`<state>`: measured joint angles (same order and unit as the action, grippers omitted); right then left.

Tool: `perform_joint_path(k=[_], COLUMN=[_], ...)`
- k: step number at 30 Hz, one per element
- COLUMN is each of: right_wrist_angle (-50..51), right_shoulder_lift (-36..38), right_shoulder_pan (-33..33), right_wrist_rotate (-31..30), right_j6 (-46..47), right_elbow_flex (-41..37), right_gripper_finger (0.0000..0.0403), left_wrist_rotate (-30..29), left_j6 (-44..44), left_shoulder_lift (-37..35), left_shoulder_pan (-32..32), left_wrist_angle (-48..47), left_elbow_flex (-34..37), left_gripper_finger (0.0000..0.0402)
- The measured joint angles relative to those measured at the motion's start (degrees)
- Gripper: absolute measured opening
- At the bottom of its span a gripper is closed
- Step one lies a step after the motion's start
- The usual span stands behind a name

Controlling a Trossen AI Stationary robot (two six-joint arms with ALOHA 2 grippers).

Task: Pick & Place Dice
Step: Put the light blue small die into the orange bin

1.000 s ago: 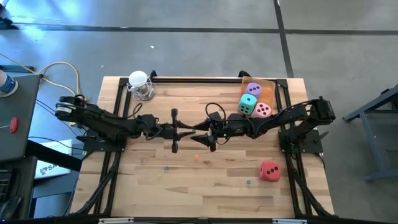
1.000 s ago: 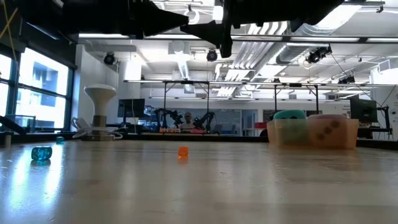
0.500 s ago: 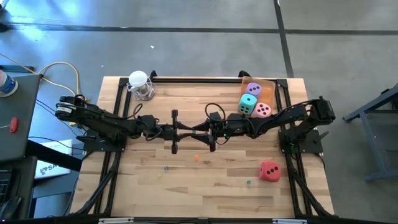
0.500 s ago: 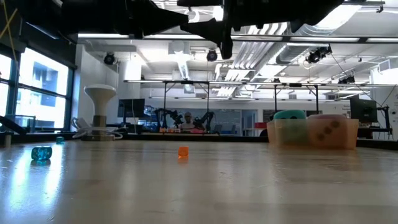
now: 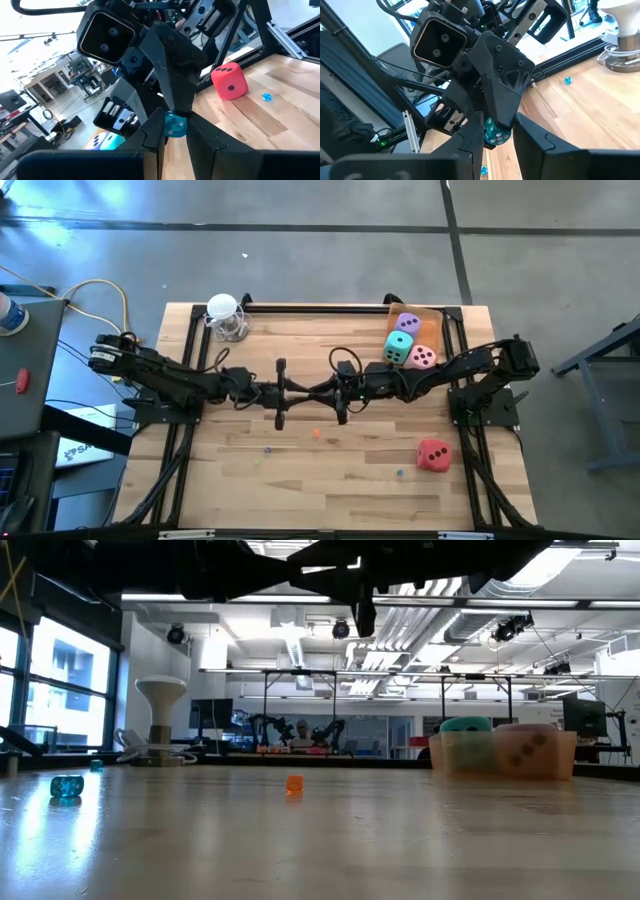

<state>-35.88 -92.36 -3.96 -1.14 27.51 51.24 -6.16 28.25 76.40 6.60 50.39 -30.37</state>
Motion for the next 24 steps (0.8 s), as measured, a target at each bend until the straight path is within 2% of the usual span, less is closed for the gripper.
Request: perform_joint_path(k=[4,13,24], right_wrist_angle=[0.59,2.05,2.96], right_shoulder_lift=[0.0,0.09,0.11], right_shoulder_pan=[0.23,0.32,0.3], right_wrist_rotate=[0.16,-1.03,-2.47], right_j6=[-0.33,-0.97,-2.19], right_elbow_flex=[0.02,0.03,0.12], right_gripper_finger=[0.0082,0.0051,0.0047], left_wrist_rotate=[-0.23,-0.03,0.0], left_j6=[0.64,0.39,0.49], left_shoulder_lift=[0.0,0.0,0.0], left_shoulder_pan=[0.75,0.27,0.26], left_wrist_angle=[-0.18,-0.89,-0.87], left_elbow_flex=[0.0,0.04,0.07], left_gripper_finger=[0.0056,0.0061,0.0069])
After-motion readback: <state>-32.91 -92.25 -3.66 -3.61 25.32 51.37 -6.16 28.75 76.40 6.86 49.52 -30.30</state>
